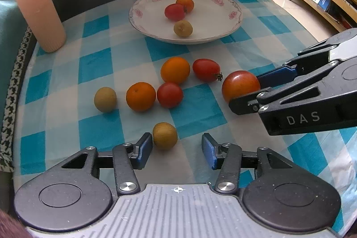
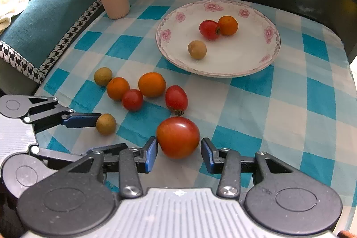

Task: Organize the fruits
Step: 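Grasp small yellow fruit with left tool while right tool holds the tomato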

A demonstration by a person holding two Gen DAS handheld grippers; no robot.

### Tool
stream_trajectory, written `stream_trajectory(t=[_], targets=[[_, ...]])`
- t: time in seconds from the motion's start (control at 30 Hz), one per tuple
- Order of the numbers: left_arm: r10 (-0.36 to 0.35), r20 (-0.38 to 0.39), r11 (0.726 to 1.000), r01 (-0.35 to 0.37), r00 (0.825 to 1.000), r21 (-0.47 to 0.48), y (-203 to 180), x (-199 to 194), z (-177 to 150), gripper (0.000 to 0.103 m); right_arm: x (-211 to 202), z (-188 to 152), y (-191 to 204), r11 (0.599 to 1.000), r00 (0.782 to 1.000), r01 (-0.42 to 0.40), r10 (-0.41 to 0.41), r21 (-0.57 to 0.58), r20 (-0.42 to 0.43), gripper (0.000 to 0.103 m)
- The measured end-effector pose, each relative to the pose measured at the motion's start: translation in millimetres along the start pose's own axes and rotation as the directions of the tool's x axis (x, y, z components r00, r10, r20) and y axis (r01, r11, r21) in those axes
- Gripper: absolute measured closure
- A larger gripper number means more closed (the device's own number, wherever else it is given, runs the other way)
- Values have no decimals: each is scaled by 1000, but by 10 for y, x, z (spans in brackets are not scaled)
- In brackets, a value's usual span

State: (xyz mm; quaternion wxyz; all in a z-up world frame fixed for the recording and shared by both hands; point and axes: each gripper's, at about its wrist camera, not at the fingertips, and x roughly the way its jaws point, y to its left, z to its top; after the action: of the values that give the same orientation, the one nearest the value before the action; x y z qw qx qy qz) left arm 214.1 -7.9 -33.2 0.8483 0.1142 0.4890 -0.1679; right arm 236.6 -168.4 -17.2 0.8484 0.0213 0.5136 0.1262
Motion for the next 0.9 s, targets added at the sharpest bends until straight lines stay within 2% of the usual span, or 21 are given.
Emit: stream_trajectory(t=[0.07, 0.27, 0.37, 0.9], targets=[[3, 2, 1000, -3, 1000, -1, 9, 2, 1, 45, 3, 8, -5, 1000, 1000, -1, 1, 5, -1, 48], [0, 4, 1000, 0, 1000, -5, 21, -22, 10, 65, 17, 11, 16, 1000, 1000, 3, -3, -11, 6, 48], [-9, -1, 1000, 9, 1000, -13, 39, -25, 12, 70, 17, 26, 56, 1000, 1000, 12, -12, -27, 7, 50], [9, -31, 1000, -9, 999, -19, 52, -37, 39, 72, -16, 52, 60, 1000, 1000, 24, -24, -3, 10, 50]])
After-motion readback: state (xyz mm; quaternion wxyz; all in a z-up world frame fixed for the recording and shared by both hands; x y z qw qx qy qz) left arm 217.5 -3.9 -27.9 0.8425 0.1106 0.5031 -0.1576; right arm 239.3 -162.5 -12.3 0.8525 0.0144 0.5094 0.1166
